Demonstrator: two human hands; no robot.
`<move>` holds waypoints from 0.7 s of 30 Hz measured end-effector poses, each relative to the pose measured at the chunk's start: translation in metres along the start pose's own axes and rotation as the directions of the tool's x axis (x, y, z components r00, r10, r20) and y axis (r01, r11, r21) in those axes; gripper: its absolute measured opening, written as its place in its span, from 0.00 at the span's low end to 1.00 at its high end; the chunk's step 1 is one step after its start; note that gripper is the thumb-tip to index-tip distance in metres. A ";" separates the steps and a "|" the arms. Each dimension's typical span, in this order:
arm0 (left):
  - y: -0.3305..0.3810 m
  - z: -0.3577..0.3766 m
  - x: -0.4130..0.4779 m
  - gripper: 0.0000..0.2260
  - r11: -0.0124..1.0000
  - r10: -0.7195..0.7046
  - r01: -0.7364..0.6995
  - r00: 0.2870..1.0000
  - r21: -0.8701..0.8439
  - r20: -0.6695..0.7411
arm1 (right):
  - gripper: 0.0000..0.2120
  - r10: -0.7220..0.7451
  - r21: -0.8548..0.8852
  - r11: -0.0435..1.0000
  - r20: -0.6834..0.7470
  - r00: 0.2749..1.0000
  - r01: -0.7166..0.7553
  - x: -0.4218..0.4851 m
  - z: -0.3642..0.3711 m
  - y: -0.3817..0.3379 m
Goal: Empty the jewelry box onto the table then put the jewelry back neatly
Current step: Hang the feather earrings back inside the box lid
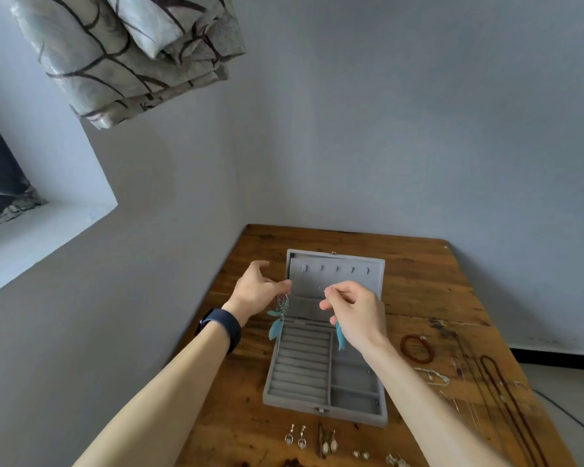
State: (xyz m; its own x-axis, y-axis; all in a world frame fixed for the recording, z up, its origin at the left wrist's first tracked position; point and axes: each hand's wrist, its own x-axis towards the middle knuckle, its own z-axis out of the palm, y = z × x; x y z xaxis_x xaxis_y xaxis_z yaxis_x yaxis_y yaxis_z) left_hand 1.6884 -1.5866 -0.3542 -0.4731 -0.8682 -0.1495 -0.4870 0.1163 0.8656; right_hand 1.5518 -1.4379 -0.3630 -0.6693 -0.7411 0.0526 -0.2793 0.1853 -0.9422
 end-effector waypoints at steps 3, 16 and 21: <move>0.001 -0.003 0.029 0.39 0.997 -0.022 0.016 0.996 0.079 0.081 | 0.05 0.017 -0.019 1.000 -0.029 0.999 -0.018 0.025 0.014 -0.003; 0.006 -0.009 0.068 0.25 0.993 -0.018 -0.015 0.961 0.118 0.275 | 0.04 0.099 0.026 0.995 -0.127 0.987 -0.096 0.064 0.062 -0.008; -0.005 -0.005 0.059 0.18 0.976 0.111 -0.132 0.986 0.172 0.128 | 0.05 0.130 0.121 0.987 -0.218 0.967 -0.106 0.055 0.075 -0.011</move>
State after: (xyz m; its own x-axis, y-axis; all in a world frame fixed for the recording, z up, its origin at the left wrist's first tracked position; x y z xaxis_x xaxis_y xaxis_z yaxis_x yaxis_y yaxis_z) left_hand 1.6670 -1.6408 -0.3648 -0.6145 -0.7809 -0.1123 -0.5389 0.3115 0.7826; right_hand 1.5697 -1.5286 -0.3745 -0.8338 -0.5521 0.0001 -0.1215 0.1834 -0.9755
